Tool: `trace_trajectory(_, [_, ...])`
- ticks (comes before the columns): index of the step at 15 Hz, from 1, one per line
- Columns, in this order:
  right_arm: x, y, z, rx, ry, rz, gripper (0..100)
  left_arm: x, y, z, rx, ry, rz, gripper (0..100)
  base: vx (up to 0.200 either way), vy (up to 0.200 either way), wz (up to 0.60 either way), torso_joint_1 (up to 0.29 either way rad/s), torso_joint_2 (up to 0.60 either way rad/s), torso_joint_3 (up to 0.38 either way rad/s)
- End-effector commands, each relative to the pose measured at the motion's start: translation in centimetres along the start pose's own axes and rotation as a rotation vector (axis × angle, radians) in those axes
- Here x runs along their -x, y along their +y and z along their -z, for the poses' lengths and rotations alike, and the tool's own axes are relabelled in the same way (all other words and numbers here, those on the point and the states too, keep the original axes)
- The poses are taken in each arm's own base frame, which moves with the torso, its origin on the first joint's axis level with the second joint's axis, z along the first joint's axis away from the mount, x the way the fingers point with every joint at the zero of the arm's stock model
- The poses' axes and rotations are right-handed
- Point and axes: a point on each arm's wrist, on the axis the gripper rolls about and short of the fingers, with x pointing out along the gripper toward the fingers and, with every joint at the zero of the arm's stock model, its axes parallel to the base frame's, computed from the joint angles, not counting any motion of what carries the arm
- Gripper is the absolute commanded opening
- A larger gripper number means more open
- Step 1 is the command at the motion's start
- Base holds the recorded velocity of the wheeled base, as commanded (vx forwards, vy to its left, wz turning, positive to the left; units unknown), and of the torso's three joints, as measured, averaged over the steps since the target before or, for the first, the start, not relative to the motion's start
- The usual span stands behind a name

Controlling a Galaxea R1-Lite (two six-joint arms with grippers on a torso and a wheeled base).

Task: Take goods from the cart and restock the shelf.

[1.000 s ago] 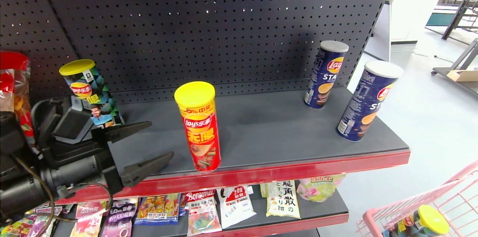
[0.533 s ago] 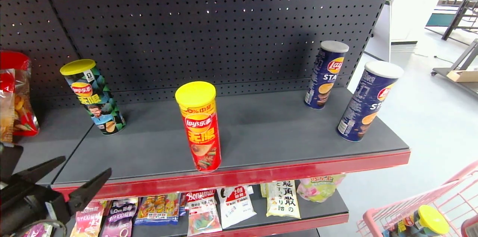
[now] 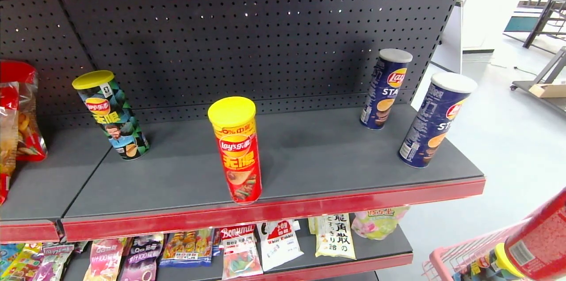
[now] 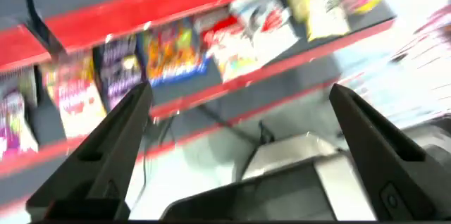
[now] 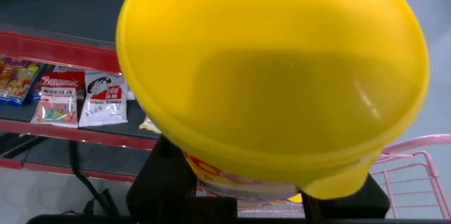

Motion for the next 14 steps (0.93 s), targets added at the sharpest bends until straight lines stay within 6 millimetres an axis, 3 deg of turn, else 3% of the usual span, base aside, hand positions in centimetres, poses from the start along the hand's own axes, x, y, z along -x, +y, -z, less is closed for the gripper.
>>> trace_trajectory(1, [-0.8, 0.1, 0.0, 0.000, 0.032, -0.014, 0, 2.1, -0.5, 0.8, -0.043, -0.143, -0.007, 100, 0.000, 0.000, 0.60, -0.002, 0.00, -0.002])
trace_trajectory(6, [-1.1, 0.2, 0.2, -0.003, 0.043, -0.054, 0, 1.4, -0.3, 1.0, -0.072, -0.145, -0.022, 100, 0.000, 0.000, 0.60, 0.004, 0.00, 0.006])
trace_trajectory(9, [-1.8, 0.1, -1.1, 0.001, 0.033, -0.094, 0, 1.3, -0.3, 1.5, -0.076, -0.163, -0.022, 100, 0.000, 0.000, 0.00, 0.000, 0.00, 0.000])
trace_trajectory(13, [-7.2, -0.2, -5.7, -0.001, 0.043, -0.177, 0, 1.5, -0.5, 3.1, -0.085, -0.207, -0.029, 100, 0.000, 0.000, 0.00, 0.000, 0.00, 0.000])
trace_trajectory(14, [-9.7, 0.6, -6.9, 0.015, -0.005, -0.233, 0, 1.5, -0.5, 3.4, -0.086, -0.216, -0.035, 100, 0.000, 0.000, 0.00, 0.000, 0.00, 0.000])
